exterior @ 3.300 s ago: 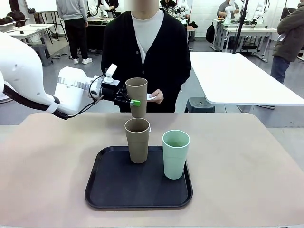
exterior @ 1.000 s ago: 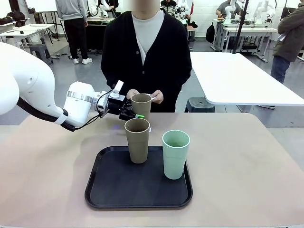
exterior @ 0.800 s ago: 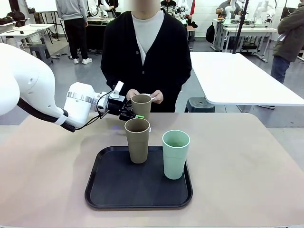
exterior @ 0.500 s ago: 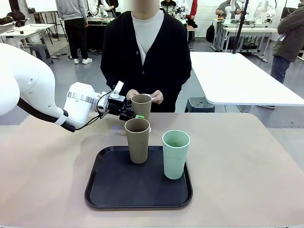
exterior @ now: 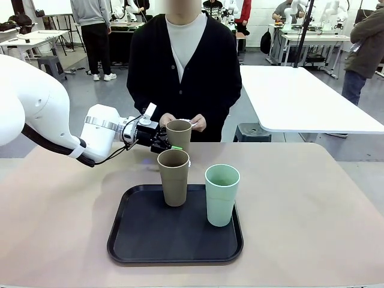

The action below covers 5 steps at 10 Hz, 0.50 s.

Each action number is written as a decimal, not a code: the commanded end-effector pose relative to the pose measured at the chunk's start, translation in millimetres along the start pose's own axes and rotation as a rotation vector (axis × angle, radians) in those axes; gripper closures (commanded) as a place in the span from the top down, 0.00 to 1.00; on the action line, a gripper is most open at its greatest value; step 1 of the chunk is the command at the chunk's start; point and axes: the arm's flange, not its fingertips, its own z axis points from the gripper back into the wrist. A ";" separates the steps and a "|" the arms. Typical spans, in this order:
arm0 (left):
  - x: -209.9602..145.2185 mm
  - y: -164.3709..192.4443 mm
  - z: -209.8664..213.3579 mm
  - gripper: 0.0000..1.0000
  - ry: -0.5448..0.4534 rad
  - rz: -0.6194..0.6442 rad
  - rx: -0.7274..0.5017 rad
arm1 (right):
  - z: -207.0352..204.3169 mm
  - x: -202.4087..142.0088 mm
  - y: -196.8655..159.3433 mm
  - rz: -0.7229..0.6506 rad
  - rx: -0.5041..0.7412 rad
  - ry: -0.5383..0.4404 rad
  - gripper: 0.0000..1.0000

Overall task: Place coasters on the table and set cups on them.
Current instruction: Pick up one Reusable plastic cup and place it on a coaster set by the human.

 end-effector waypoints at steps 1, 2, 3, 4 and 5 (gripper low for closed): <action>2.2 -4.3 0.5 0.86 0.016 0.004 -0.019 | 0.6 1.7 0.8 0.016 0.023 -0.012 1.00; 2.7 -3.8 0.3 0.86 0.018 0.003 -0.017 | 0.6 1.7 0.8 0.016 0.023 -0.012 1.00; 3.2 -3.0 0.3 1.00 0.015 0.005 -0.016 | 0.6 1.7 0.8 0.016 0.023 -0.012 1.00; 3.9 -2.3 -0.1 1.00 0.016 0.010 -0.013 | 0.6 1.7 0.8 0.016 0.023 -0.012 1.00; 4.4 -1.7 0.1 1.00 0.023 0.013 -0.008 | 0.6 1.7 0.8 0.016 0.023 -0.012 1.00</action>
